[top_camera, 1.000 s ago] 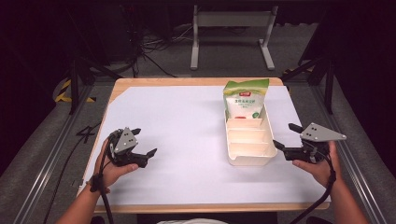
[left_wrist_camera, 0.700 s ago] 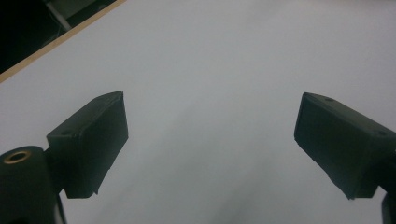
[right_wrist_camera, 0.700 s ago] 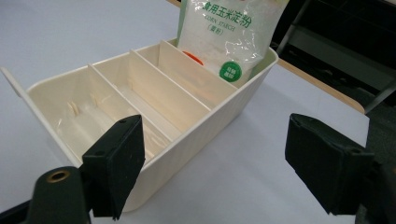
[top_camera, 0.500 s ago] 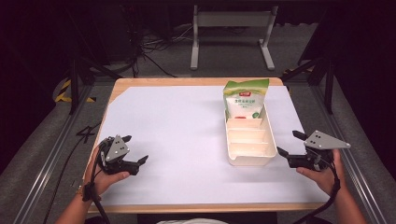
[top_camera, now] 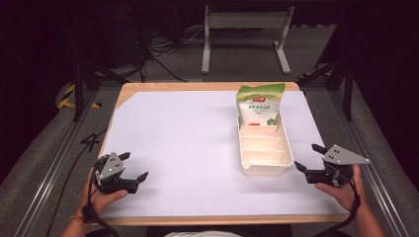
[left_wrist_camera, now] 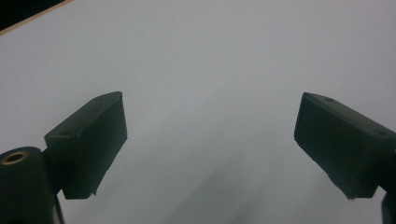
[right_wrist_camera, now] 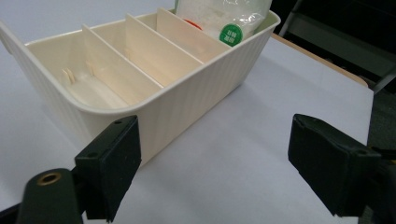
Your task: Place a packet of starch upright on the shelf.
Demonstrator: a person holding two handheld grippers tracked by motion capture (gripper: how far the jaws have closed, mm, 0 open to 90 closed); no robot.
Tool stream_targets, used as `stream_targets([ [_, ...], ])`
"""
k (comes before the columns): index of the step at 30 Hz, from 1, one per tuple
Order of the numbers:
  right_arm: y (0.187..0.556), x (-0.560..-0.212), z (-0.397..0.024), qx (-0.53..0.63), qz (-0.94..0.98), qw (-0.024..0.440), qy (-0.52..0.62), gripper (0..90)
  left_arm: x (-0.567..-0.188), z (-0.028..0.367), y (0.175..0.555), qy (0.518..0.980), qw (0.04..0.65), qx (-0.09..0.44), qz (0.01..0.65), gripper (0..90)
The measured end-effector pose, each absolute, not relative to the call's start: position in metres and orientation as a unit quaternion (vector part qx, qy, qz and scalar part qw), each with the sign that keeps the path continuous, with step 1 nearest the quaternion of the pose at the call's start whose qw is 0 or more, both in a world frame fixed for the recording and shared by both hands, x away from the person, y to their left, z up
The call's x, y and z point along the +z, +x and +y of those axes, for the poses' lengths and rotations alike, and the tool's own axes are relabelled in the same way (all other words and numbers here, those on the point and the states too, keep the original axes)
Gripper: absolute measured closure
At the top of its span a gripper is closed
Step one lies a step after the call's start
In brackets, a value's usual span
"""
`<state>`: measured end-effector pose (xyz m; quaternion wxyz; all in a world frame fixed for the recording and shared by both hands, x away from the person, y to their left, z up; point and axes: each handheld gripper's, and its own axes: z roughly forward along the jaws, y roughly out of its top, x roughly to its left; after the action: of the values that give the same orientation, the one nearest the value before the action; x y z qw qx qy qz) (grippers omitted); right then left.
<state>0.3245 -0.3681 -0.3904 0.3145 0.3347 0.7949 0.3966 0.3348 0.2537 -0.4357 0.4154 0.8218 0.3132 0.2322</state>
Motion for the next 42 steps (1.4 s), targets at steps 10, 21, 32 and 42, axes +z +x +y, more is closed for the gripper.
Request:
stream_targets([
  [10,0.325,-0.421,-0.377,0.407,0.781,0.309,0.360,17.1,-0.450,0.270,0.331,0.790,0.460,0.220,0.339,10.6],
  [21,0.323,-0.431,-0.379,0.396,0.789,0.306,0.357,16.7,-0.448,0.265,0.325,0.793,0.464,0.219,0.329,10.8],
  [32,0.322,-0.431,-0.377,0.395,0.790,0.304,0.357,16.8,-0.449,0.266,0.329,0.794,0.463,0.220,0.326,10.9],
  [42,0.318,-0.433,-0.376,0.392,0.797,0.294,0.352,17.6,-0.449,0.261,0.336,0.795,0.469,0.203,0.326,11.4],
])
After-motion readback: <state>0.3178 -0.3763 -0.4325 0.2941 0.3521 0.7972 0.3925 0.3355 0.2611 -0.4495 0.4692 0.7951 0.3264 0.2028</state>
